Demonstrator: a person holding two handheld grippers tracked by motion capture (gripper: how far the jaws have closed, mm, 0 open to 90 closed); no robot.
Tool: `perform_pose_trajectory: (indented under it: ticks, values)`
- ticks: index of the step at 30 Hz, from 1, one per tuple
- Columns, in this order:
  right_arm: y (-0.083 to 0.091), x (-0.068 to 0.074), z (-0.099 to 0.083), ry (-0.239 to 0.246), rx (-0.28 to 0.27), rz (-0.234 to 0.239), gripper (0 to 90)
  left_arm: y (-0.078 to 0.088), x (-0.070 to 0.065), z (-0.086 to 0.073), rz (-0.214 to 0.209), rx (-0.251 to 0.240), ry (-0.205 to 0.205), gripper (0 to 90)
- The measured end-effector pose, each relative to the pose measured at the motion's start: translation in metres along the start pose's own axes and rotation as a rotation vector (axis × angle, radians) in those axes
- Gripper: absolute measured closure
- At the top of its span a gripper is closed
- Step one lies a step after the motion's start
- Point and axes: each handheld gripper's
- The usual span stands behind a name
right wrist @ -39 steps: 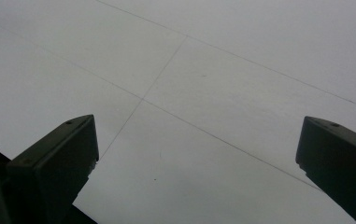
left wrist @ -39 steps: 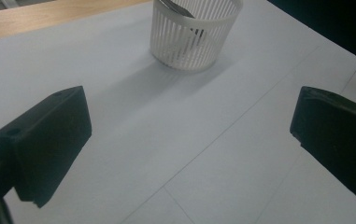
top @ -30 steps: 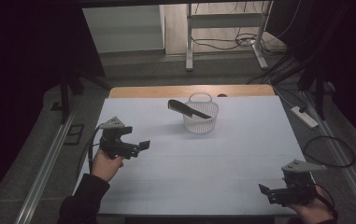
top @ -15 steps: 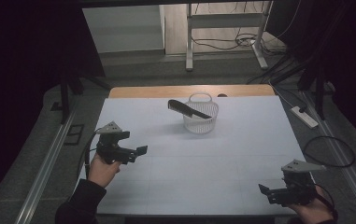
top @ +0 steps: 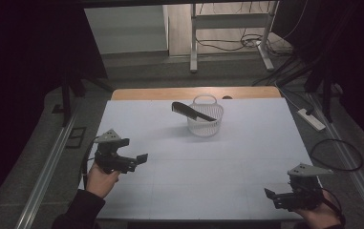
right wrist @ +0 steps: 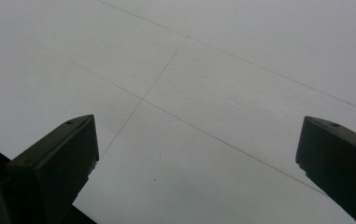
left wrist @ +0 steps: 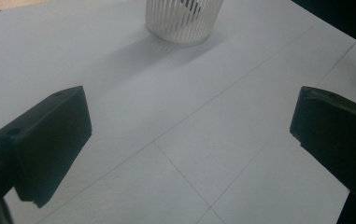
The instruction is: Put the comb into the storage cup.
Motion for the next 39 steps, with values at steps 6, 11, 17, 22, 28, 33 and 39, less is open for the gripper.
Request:
perform_pose_trajectory:
  ticks: [6,11,17,22,28,33,39]
  values:
    - [0.0,0.0,0.0,0.001,0.001,0.0,0.0,0.006,-0.002,-0.006,0.001,-0.001,0.006,0.0]
    - [0.0,0.0,0.0,0.001,0.001,-0.001,0.0,0.011,-0.002,-0.01,0.003,-0.006,0.013,0.0]
    - [0.0,0.0,0.0,0.001,0.002,-0.002,0.0,0.016,-0.004,-0.015,0.007,-0.007,0.015,0.0]
    - [0.0,0.0,0.0,0.0,0.001,-0.002,0.0,0.02,-0.005,-0.019,0.013,-0.008,0.018,0.0]
    - [0.0,0.0,0.0,0.0,0.002,-0.002,0.0,0.025,-0.006,-0.024,0.021,-0.011,0.02,0.0]
    - [0.0,0.0,0.0,0.0,0.002,-0.003,0.0,0.031,-0.007,-0.029,0.027,-0.016,0.023,0.0]
    - [0.0,0.0,0.0,0.0,0.001,-0.003,0.0,0.036,-0.008,-0.033,0.035,-0.019,0.029,0.0]
Point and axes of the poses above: each handheld gripper's, and its own axes: y roughly backward along the jaws, z roughly out of its top, x roughly to its left, and after that the axes turned 3 degrees about z, right-handed
